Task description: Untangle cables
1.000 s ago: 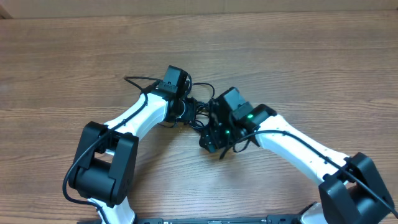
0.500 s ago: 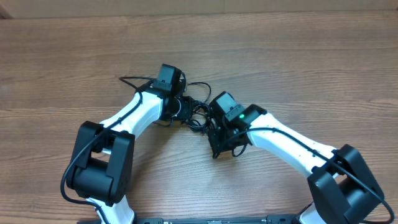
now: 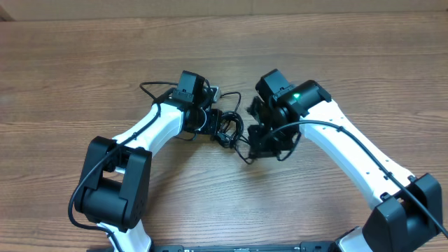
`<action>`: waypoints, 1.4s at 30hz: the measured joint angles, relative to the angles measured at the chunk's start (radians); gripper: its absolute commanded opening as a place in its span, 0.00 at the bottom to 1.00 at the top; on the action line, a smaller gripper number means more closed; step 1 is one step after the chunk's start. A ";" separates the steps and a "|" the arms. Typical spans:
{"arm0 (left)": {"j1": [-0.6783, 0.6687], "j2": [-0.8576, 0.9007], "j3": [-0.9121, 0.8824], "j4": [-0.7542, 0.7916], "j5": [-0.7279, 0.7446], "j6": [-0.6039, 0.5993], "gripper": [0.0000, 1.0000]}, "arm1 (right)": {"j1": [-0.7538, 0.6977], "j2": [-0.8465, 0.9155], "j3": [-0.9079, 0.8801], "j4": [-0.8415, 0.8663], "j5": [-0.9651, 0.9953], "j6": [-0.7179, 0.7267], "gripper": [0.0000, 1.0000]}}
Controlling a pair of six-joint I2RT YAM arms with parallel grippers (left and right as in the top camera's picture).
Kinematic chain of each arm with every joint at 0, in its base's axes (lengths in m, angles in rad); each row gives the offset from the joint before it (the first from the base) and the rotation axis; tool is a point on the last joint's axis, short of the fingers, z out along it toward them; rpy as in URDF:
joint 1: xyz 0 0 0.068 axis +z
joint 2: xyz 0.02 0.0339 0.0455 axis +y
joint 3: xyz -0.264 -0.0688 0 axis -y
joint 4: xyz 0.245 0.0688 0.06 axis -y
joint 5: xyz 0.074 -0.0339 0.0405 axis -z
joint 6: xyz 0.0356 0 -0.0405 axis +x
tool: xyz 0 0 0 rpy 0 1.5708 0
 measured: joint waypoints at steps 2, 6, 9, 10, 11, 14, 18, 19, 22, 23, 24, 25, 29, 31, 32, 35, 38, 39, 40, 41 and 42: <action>0.000 0.000 0.000 -0.003 -0.008 0.000 0.04 | -0.005 0.000 0.000 -0.048 0.033 -0.001 0.04; 0.020 0.000 0.000 -0.005 -0.031 -0.002 0.04 | -0.007 0.000 0.000 -0.090 0.101 -0.001 0.23; 0.029 0.000 0.000 -0.009 -0.039 -0.005 0.04 | -0.010 0.000 0.000 -0.064 0.114 -0.001 0.59; 0.031 0.000 0.000 -0.011 -0.041 -0.008 0.04 | -0.011 0.000 0.000 -0.050 0.117 0.001 0.67; 0.034 0.000 0.000 -0.015 -0.043 -0.014 0.04 | -0.011 0.000 0.000 -0.038 0.121 0.003 0.72; 0.046 0.000 0.000 -0.029 -0.045 -0.031 0.04 | -0.012 0.000 0.000 0.000 0.111 -0.003 0.78; 0.077 0.000 0.000 -0.049 -0.044 -0.077 0.04 | -0.010 0.000 -0.009 0.078 0.077 -0.004 0.82; 0.091 0.000 0.000 -0.054 -0.040 -0.089 0.04 | -0.006 0.000 -0.021 0.108 0.072 -0.004 0.81; 0.123 0.000 0.000 -0.058 -0.011 -0.103 0.04 | 0.006 0.000 -0.069 0.201 0.069 -0.002 0.80; 0.132 0.000 0.000 -0.058 0.003 -0.104 0.04 | 0.011 0.000 -0.092 0.237 0.068 -0.004 0.80; 0.143 0.000 0.000 -0.059 0.019 -0.107 0.05 | 0.018 0.000 -0.117 0.278 0.068 -0.004 0.79; 0.150 0.000 0.000 -0.060 0.034 -0.107 0.04 | 0.023 0.000 -0.137 0.317 0.068 -0.003 0.79; 0.166 0.000 0.000 -0.062 0.094 -0.108 0.04 | 0.042 0.000 -0.240 0.502 0.066 -0.003 0.78; 0.166 0.000 0.000 -0.062 0.120 -0.108 0.04 | 0.053 -0.002 -0.301 0.607 0.066 -0.004 0.76; 0.166 0.000 0.000 -0.063 0.133 -0.107 0.04 | 0.056 -0.002 -0.327 0.657 0.065 -0.003 0.73; 0.166 0.000 0.000 -0.062 0.175 -0.108 0.04 | 0.068 -0.002 -0.406 0.806 0.066 -0.003 0.58; 0.166 0.000 0.000 -0.062 0.211 -0.108 0.04 | 0.073 -0.002 -0.461 0.912 0.072 -0.004 0.23; 0.166 0.000 0.000 -0.061 0.223 -0.107 0.04 | 0.074 -0.002 -0.472 0.929 0.076 -0.002 0.08; 0.167 0.000 0.000 -0.061 0.237 -0.108 0.04 | 0.074 -0.002 -0.480 0.939 0.080 0.000 0.04; 0.168 0.000 0.000 -0.060 0.252 -0.108 0.04 | 0.074 -0.002 -0.482 0.940 0.084 0.001 0.04; 0.174 0.000 0.000 -0.057 0.271 -0.108 0.04 | 0.074 -0.002 -0.483 0.939 0.084 0.004 0.04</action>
